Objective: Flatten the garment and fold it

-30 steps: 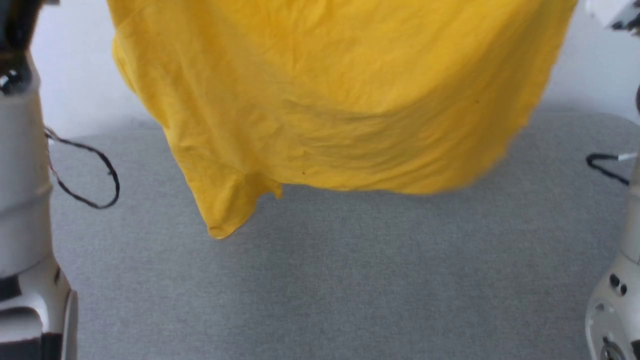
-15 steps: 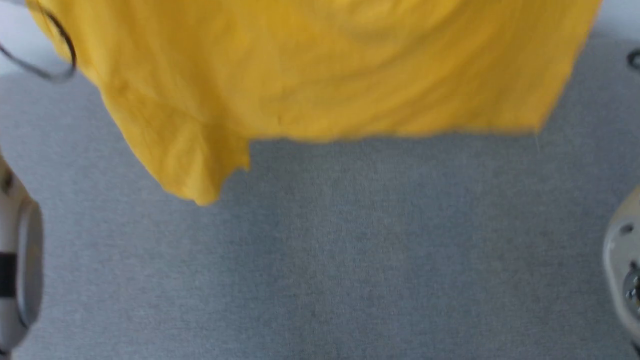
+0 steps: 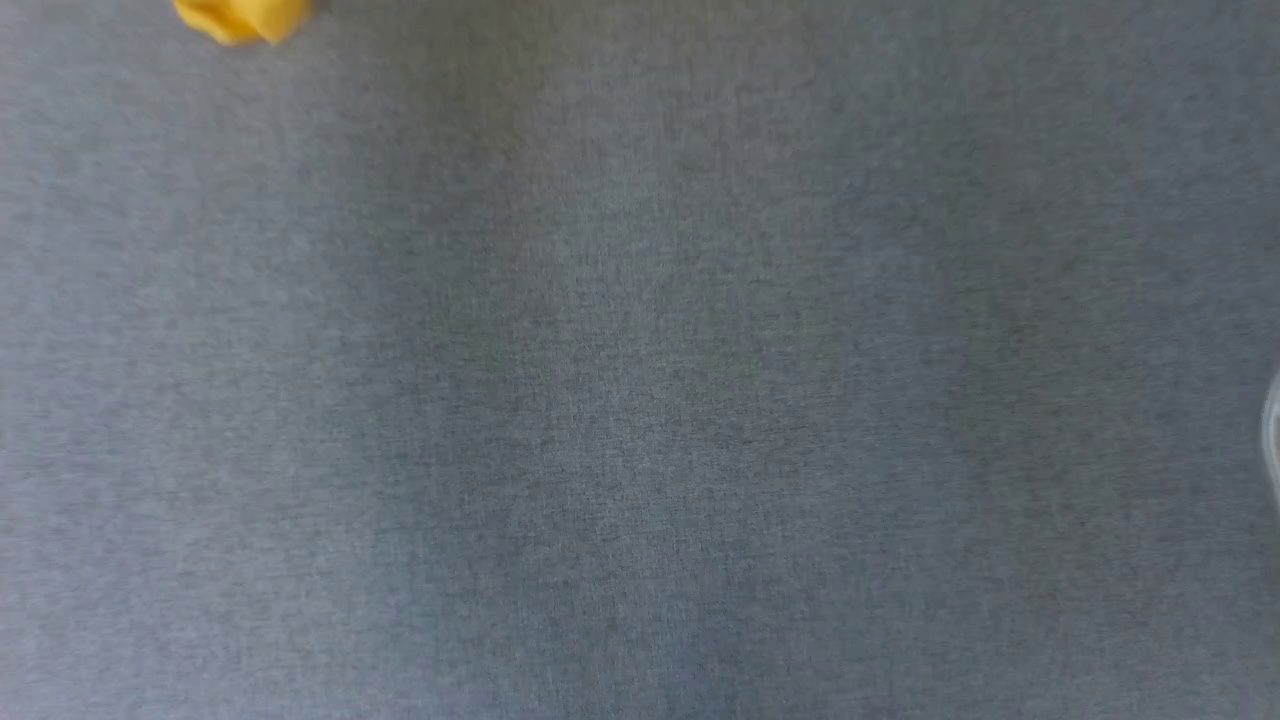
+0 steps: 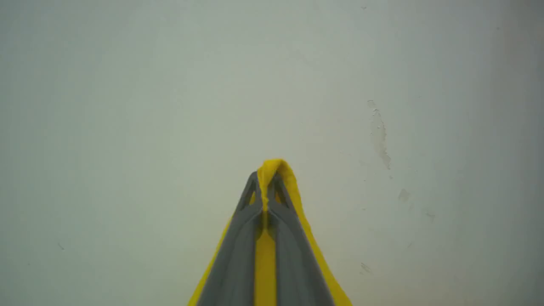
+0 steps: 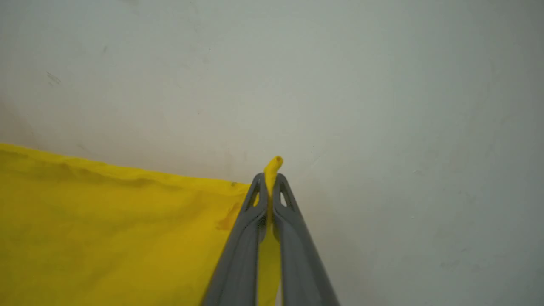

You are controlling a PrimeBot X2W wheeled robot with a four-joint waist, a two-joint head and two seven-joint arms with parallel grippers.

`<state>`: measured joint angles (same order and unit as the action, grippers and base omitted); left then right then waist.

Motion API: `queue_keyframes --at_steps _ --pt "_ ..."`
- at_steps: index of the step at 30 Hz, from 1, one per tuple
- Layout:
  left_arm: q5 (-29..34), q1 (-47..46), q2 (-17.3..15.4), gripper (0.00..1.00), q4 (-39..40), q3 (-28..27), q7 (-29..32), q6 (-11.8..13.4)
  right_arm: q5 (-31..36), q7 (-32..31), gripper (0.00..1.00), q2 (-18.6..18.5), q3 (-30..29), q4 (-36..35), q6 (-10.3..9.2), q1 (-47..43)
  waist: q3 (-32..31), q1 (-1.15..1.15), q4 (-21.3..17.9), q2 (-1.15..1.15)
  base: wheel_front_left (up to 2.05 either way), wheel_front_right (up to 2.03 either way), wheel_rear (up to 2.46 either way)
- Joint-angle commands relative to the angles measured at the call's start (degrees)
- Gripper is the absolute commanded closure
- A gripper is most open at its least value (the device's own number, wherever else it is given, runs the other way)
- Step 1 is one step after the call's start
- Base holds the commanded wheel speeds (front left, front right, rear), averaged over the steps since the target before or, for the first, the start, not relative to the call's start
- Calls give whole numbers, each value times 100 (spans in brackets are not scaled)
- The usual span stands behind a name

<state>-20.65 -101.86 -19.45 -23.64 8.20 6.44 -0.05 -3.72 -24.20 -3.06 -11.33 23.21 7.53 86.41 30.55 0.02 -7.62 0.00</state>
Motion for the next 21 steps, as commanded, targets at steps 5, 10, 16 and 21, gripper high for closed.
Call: queue_keyframes --at_steps 5,10,16,21 --pt "-11 230 -149 100 -45 115 -367 -300 175 186 100 18 20 34 -4 -75 839 -2 151 0 0 0 0" --pt "-163 883 -293 100 208 107 -578 -454 79 243 100 -36 278 -76 -4 -364 816 -2 315 0 0 0 0" --pt "-397 2214 -527 100 1060 112 -683 -566 -540 198 100 -375 697 -622 -4 -1153 441 -2 525 0 0 0 0" --pt "-581 3820 -726 100 2231 84 -475 -469 -1107 -28 100 -711 724 -1523 -4 -2405 -33 -2 666 0 0 0 0"
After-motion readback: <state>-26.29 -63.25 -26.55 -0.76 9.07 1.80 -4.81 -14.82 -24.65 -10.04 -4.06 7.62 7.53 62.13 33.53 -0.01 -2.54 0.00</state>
